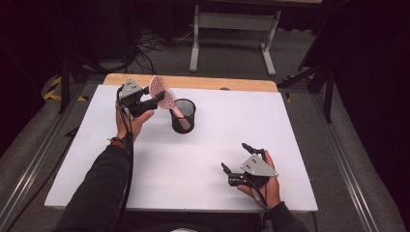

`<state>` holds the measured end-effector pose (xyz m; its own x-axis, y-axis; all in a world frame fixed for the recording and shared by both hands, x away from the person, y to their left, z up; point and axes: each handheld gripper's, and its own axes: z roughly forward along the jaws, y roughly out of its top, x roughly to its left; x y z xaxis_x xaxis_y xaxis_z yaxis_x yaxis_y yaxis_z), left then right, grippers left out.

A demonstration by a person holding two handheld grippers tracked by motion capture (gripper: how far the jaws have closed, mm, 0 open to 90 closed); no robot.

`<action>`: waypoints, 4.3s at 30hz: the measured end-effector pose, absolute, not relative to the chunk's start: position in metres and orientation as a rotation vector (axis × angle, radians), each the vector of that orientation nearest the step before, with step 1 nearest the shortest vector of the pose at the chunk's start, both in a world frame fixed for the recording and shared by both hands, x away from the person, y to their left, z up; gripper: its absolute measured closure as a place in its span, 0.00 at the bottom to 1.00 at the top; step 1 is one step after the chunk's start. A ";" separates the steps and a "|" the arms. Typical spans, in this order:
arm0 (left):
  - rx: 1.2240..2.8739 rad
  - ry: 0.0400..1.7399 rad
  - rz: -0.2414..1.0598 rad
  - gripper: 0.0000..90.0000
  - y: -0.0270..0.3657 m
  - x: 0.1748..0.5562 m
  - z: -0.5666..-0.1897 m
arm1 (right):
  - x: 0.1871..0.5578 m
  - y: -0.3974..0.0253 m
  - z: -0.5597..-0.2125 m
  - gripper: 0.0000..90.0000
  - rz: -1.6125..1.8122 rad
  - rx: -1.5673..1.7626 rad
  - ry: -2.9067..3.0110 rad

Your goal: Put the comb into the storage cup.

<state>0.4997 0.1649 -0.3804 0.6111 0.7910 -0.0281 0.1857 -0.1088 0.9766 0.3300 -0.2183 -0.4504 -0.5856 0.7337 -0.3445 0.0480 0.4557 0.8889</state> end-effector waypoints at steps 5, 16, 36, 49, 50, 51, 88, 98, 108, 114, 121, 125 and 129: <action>1.653 0.806 0.650 0.54 0.166 0.498 -0.377 | 0.330 -0.218 -0.450 0.10 1.165 0.650 1.961; 1.700 0.786 0.719 0.41 0.165 0.494 -0.369 | 0.329 -0.218 -0.450 0.10 1.164 0.648 1.960; 1.709 0.740 0.745 0.15 0.168 0.485 -0.362 | 0.329 -0.217 -0.450 0.10 1.157 0.643 1.964; 1.736 0.706 0.753 0.06 0.168 0.482 -0.360 | 0.328 -0.217 -0.449 0.10 1.163 0.637 1.949; 1.738 0.704 0.755 0.06 0.168 0.481 -0.360 | 0.328 -0.217 -0.449 0.10 1.162 0.638 1.949; 1.740 0.703 0.754 0.06 0.168 0.481 -0.360 | 0.328 -0.217 -0.449 0.10 1.162 0.638 1.950; 1.748 0.603 0.761 0.06 0.181 0.451 -0.362 | 0.329 -0.216 -0.450 0.10 1.151 0.641 1.952; 1.772 0.567 0.777 0.06 0.177 0.440 -0.364 | 0.329 -0.215 -0.450 0.10 1.149 0.641 1.953; 1.777 0.527 0.776 0.06 0.175 0.429 -0.369 | 0.328 -0.215 -0.450 0.10 1.149 0.639 1.953; 1.771 0.513 0.765 0.06 0.175 0.423 -0.371 | 0.328 -0.215 -0.450 0.10 1.148 0.639 1.954; 1.788 0.488 0.759 0.06 0.173 0.418 -0.374 | 0.328 -0.215 -0.450 0.10 1.159 0.637 1.954; 1.787 0.479 0.755 0.06 0.173 0.415 -0.375 | 0.328 -0.215 -0.450 0.10 1.168 0.630 1.955; 1.793 0.470 0.757 0.06 0.174 0.412 -0.376 | 0.328 -0.215 -0.450 0.10 1.169 0.630 1.951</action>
<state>0.4118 0.1737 -0.3758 0.7191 0.6416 0.2669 -0.0454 -0.3398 0.9394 0.3278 -0.2153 -0.4496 -0.5878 0.7262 -0.3566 0.0281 0.4588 0.8881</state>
